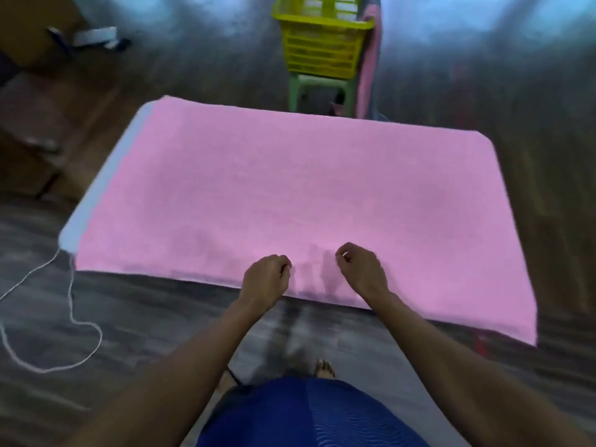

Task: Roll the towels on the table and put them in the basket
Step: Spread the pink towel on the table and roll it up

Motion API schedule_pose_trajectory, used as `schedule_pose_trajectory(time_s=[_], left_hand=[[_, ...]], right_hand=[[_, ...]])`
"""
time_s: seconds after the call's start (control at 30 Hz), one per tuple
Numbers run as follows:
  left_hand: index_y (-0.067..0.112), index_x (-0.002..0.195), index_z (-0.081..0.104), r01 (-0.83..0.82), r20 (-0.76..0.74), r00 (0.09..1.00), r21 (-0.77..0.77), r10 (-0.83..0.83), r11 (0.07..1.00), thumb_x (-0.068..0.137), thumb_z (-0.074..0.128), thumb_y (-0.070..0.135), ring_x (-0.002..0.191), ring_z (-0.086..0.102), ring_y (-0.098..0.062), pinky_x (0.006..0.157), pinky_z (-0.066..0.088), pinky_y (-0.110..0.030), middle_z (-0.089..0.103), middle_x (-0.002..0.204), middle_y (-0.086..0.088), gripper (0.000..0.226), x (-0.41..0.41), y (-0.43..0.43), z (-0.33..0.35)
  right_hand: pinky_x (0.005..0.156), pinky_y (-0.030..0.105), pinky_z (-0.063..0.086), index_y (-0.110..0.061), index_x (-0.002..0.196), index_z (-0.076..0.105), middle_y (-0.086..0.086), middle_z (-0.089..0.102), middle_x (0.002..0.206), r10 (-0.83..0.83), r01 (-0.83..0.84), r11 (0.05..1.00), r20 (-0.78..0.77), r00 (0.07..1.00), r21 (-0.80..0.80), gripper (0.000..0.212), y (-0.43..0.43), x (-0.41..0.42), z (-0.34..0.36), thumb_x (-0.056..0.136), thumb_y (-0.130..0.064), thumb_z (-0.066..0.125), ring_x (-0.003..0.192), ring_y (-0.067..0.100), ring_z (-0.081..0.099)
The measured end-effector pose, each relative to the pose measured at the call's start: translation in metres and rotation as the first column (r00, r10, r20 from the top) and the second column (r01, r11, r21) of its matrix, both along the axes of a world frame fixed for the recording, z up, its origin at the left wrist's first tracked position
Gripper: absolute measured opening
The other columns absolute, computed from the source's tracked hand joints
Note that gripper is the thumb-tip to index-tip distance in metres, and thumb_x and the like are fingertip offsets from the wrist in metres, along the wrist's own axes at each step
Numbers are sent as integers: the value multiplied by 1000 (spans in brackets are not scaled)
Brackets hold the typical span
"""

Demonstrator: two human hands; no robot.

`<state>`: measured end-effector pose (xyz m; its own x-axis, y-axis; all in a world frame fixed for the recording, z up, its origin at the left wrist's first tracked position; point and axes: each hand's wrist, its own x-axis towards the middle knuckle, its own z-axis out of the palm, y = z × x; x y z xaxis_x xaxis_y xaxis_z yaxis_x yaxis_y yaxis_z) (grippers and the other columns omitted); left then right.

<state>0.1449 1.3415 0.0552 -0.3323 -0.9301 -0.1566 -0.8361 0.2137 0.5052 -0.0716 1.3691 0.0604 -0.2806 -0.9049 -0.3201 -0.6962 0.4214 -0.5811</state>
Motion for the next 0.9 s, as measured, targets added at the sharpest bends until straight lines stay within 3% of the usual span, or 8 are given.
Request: schedule_pose_trajectory(time_s=[0.17,0.37,0.5,0.7,0.9], left_hand=[[18,100,69,-282,-14,960,-49,281,958,93,51,23,85,63,-21,72,52,-36,69,95,1,19,149,-11,12],[22,93,68,-524,-32,852,-84,523,848,89,57,29,83,63,-21,68,49,-33,68,89,2,14,331,-3,30],[23,88,66,-621,-38,784,-64,620,781,87,57,33,81,63,-20,70,52,-36,67,86,5,13,431,1,38],[21,88,70,-711,-61,703,-22,709,703,87,58,31,79,64,-20,70,51,-35,69,84,4,15,538,-21,37],[21,92,70,-677,-66,734,-2,676,736,89,60,26,79,62,-16,73,51,-34,67,87,4,12,615,-106,38]], right_hand=[[69,30,48,-29,89,64,-7,67,83,231,-230,973,48,972,-21,13,-60,149,11,91,-28,51,82,21,61],[78,32,50,-38,79,62,-11,67,84,387,-387,922,163,908,-30,13,-94,336,23,86,-30,54,85,17,62],[75,30,50,-40,75,62,-10,68,80,465,-477,879,230,855,-4,19,-112,440,27,84,-25,55,79,16,62],[72,21,45,-29,86,69,-7,70,82,517,-538,843,303,800,-18,13,-152,554,29,86,-20,59,77,11,65],[74,20,43,-26,89,71,-11,69,88,530,-542,839,313,788,-56,11,-224,635,17,88,-23,61,82,4,61]])
